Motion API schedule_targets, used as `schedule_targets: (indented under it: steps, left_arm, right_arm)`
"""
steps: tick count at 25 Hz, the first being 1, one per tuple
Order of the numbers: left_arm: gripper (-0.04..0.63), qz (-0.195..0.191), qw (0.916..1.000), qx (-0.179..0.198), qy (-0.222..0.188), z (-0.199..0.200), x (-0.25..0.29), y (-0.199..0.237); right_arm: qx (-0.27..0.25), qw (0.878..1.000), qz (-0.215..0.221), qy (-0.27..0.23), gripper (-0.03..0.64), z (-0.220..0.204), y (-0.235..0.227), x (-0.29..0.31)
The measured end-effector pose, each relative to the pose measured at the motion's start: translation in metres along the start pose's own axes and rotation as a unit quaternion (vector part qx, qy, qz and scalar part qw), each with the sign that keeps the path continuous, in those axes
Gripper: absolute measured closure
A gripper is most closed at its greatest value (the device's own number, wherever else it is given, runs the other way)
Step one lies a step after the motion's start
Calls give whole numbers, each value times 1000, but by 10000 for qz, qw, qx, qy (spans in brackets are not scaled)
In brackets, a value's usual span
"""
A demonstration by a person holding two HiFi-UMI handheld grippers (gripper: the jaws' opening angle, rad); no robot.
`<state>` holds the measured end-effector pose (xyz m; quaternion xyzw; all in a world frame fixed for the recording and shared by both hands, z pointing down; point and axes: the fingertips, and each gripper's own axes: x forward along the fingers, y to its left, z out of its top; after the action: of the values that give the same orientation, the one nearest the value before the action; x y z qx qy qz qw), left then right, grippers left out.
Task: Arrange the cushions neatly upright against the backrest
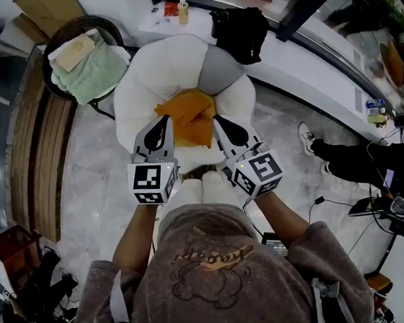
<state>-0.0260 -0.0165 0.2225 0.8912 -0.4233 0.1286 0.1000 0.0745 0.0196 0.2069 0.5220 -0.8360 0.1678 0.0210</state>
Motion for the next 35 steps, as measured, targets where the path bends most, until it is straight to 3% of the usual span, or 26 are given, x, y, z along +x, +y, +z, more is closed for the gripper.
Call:
schedule_targets:
  steps: [9,21,35]
  left_arm:
    - [591,90,9999,-62,101,-14,29,15]
    - [591,208,9988,-228,367,-81,67,33]
    - [591,227,9960,-361,785,-197,108,49]
  right_arm:
    - [-187,9998,6,65,597,-5,-25,25]
    - [-332,9992,5,243,597,-54,-59,50]
    - [-225,9961,136,847,597,-178,-86,82]
